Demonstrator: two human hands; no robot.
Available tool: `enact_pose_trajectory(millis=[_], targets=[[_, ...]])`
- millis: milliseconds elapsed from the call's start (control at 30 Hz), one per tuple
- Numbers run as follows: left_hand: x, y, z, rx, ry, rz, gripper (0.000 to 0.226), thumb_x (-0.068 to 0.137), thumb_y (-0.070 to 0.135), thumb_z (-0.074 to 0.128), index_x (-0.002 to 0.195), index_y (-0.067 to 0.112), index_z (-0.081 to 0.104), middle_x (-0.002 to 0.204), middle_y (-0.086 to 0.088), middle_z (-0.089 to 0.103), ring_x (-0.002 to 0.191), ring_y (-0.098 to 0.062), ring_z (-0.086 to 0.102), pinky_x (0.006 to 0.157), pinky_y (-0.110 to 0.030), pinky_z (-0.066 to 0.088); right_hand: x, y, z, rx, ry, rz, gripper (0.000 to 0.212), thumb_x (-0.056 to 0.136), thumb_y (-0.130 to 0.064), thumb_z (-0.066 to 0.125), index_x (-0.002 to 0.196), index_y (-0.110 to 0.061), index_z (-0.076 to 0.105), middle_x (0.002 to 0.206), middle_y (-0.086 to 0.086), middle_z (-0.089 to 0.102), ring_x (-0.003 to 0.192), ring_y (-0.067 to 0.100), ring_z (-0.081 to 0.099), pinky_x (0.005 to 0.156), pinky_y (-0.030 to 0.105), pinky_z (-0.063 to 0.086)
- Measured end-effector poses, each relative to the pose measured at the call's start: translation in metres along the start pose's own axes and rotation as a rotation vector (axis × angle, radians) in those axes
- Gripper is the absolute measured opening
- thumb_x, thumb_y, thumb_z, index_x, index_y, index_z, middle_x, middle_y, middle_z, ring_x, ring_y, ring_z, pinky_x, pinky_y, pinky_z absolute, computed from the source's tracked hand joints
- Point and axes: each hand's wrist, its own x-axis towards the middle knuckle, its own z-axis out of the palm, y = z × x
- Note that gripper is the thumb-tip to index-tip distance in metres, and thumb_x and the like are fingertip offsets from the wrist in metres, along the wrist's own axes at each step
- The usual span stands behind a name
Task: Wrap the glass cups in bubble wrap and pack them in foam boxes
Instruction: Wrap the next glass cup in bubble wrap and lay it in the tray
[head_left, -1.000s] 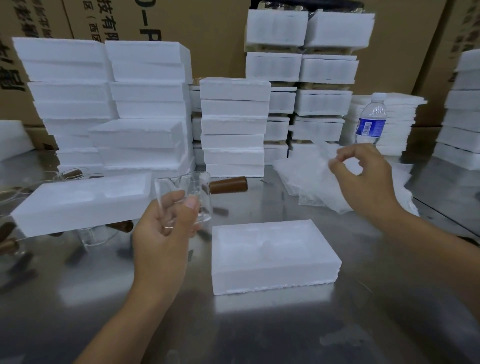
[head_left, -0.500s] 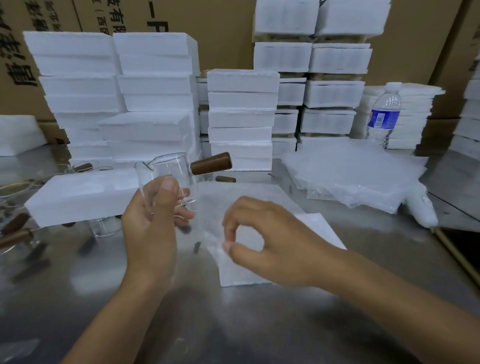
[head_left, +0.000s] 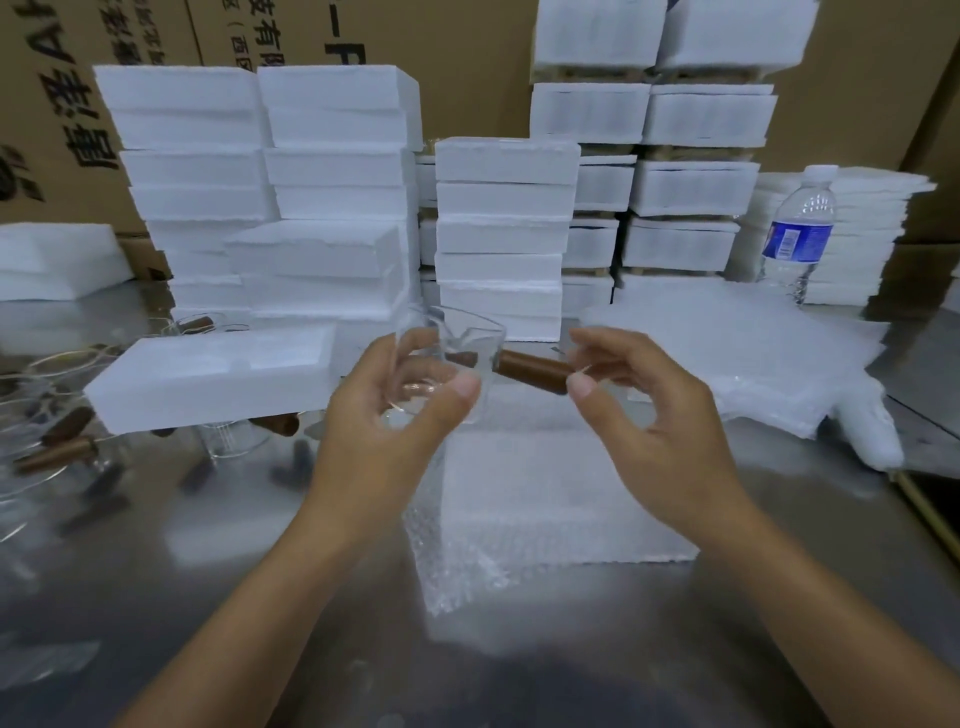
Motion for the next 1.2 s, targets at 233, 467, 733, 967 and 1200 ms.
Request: enact_pose_trajectory(millis=[233, 467, 733, 967, 1200], targets=[[0.004, 0.012, 0.026, 0.208, -0.107, 0.089, 0.071, 0.056, 0.070, 0.066, 0.120, 0.043, 0.052, 0.103, 0.022, 0.064, 0.100, 0.010, 0.057, 0.078, -0.006, 0.042, 0.001, 0.010, -0.009, -0.147, -0.145, -0.063, 0.013, 0.092, -0.029, 0.056, 0.090, -0.042, 0.055, 0.080, -0.026, 0.058, 0.079, 0.000, 0.055, 0.070, 0.010, 0.039], [0.005, 0.013, 0.024, 0.445, -0.351, -0.042, 0.108, 0.043, 0.078, 0.058, 0.139, 0.035, 0.034, 0.122, 0.025, 0.049, 0.109, 0.010, 0.048, 0.094, -0.023, 0.042, 0.001, 0.029, -0.020, -0.196, 0.023, 0.101, 0.018, 0.094, -0.023, 0.054, 0.085, -0.038, 0.058, 0.073, -0.023, 0.060, 0.073, -0.003, 0.054, 0.062, 0.007, 0.038], [-0.016, 0.023, 0.006, 0.779, -0.810, 0.064, 0.051, 0.062, 0.058, 0.076, 0.103, 0.052, 0.047, 0.110, 0.031, 0.038, 0.112, 0.011, 0.036, 0.092, -0.011, 0.034, 0.005, 0.032, -0.023, 0.111, 0.274, 0.383, 0.021, 0.094, -0.031, 0.053, 0.080, -0.043, 0.062, 0.091, -0.012, 0.063, 0.086, 0.007, 0.056, 0.080, 0.020, 0.040], [-0.013, 0.028, 0.010, 0.825, -0.786, 0.182, 0.026, 0.076, 0.046, 0.069, 0.091, 0.045, 0.048, 0.102, 0.026, 0.044, 0.104, 0.008, 0.042, 0.091, -0.023, 0.041, 0.005, 0.033, -0.024, 0.136, 0.267, 0.452, 0.018, 0.094, -0.030, 0.054, 0.083, -0.040, 0.063, 0.095, 0.000, 0.063, 0.087, 0.014, 0.055, 0.086, 0.026, 0.043], [-0.005, 0.028, 0.012, 0.699, -0.702, 0.098, 0.016, 0.074, 0.042, 0.075, 0.083, 0.034, 0.065, 0.077, 0.013, 0.059, 0.079, 0.003, 0.052, 0.068, -0.009, 0.041, 0.007, 0.030, -0.029, 0.177, 0.290, 0.477, 0.015, 0.095, -0.031, 0.052, 0.088, -0.035, 0.065, 0.104, 0.007, 0.063, 0.084, 0.013, 0.055, 0.083, 0.024, 0.043]])
